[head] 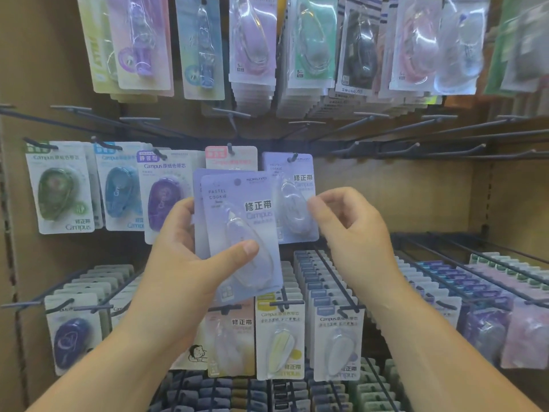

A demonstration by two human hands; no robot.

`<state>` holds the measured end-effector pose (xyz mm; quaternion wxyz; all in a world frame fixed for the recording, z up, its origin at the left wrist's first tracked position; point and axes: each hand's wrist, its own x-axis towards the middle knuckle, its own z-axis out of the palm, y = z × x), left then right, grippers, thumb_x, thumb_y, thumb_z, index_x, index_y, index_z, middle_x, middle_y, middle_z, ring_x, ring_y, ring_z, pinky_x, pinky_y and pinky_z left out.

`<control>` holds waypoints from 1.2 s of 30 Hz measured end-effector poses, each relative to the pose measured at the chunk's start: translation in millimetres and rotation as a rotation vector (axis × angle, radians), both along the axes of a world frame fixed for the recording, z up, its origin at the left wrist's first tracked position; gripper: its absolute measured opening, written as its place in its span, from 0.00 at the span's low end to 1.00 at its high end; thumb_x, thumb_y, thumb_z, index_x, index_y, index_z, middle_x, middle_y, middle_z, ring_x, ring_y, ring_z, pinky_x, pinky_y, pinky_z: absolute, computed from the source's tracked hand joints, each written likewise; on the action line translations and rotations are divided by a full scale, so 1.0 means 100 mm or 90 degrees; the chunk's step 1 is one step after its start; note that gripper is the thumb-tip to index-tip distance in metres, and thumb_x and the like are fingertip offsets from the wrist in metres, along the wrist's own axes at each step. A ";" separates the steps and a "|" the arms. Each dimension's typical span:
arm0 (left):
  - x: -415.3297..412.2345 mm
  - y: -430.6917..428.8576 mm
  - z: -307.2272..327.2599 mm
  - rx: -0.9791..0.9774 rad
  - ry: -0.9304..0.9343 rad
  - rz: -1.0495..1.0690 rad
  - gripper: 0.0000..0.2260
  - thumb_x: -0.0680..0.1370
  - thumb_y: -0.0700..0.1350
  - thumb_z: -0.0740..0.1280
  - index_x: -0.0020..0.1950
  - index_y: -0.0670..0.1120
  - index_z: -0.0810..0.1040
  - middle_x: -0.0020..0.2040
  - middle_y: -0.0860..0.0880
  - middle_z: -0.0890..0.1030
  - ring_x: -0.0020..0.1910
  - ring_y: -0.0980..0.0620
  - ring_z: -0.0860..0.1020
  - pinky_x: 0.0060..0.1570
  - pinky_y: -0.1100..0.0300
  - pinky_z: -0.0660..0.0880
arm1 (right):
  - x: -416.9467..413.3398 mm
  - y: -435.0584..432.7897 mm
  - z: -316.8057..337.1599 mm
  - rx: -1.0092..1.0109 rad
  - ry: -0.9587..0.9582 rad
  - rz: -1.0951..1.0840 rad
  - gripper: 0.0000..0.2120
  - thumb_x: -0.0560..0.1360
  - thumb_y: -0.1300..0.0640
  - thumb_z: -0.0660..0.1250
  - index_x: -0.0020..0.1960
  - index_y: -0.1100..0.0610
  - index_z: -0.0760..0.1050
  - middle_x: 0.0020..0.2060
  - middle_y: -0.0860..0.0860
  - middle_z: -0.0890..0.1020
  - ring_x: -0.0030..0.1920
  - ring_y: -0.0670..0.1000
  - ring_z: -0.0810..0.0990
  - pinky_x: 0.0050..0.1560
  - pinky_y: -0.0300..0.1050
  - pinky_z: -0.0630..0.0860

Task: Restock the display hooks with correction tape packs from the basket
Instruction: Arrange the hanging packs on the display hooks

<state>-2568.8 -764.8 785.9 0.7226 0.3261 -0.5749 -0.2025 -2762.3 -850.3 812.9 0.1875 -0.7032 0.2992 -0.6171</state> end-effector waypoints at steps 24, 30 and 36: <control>-0.19 -0.30 0.16 0.123 -0.019 -0.112 0.18 0.75 0.46 0.76 0.64 0.46 0.81 0.57 0.44 0.88 0.55 0.40 0.87 0.51 0.46 0.83 | -0.25 0.17 -0.16 0.133 -0.132 0.270 0.08 0.84 0.53 0.61 0.61 0.52 0.73 0.46 0.42 0.85 0.44 0.51 0.87 0.27 0.45 0.81; -0.16 -0.39 0.35 0.138 -0.048 -0.067 0.17 0.77 0.49 0.70 0.65 0.47 0.81 0.56 0.45 0.88 0.49 0.43 0.87 0.35 0.57 0.83 | -0.39 0.10 -0.17 0.147 -0.149 0.248 0.08 0.84 0.53 0.61 0.62 0.51 0.73 0.48 0.44 0.85 0.44 0.53 0.87 0.28 0.45 0.81; -0.19 -0.39 0.36 0.135 -0.043 -0.062 0.11 0.83 0.45 0.67 0.64 0.47 0.82 0.55 0.45 0.88 0.46 0.45 0.87 0.34 0.59 0.82 | -0.44 0.08 -0.18 0.147 -0.159 0.262 0.08 0.84 0.54 0.61 0.62 0.51 0.73 0.47 0.42 0.85 0.45 0.53 0.87 0.28 0.43 0.81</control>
